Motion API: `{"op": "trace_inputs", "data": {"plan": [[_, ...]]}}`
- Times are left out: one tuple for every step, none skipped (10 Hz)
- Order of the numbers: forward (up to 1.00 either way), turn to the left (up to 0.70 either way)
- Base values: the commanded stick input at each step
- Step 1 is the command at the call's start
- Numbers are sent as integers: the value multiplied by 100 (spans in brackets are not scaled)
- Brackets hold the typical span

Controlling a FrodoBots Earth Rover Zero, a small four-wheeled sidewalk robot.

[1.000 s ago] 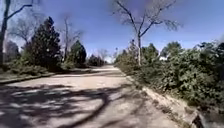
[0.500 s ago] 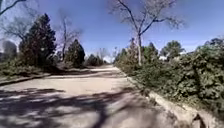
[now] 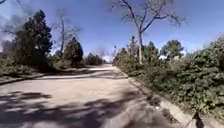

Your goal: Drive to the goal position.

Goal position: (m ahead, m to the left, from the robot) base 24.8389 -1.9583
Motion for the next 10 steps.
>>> {"op": "trace_inputs", "data": {"plan": [[100,0],[100,0],[100,0],[100,0],[100,0],[100,0],[100,0],[100,0],[100,0],[100,0]]}}
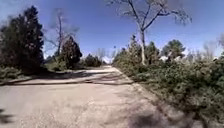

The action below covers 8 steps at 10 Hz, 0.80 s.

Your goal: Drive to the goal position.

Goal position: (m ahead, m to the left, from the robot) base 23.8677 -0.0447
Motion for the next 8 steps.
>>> {"op": "trace_inputs", "data": {"plan": [[100,0],[100,8],[100,39],[100,40],[100,40],[100,19],[100,0],[100,0]]}}
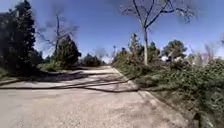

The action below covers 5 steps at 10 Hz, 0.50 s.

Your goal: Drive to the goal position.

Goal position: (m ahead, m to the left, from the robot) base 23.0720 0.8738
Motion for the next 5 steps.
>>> {"op": "trace_inputs", "data": {"plan": [[100,0],[100,0],[100,0],[100,0],[100,0]]}}
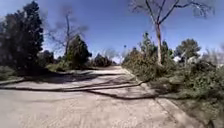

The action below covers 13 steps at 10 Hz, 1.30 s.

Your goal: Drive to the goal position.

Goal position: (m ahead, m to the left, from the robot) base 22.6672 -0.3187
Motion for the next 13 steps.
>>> {"op": "trace_inputs", "data": {"plan": [[100,0],[100,0],[100,0],[100,0],[100,0],[100,0],[100,0],[100,0],[100,0],[100,0],[100,0],[100,0],[100,0]]}}
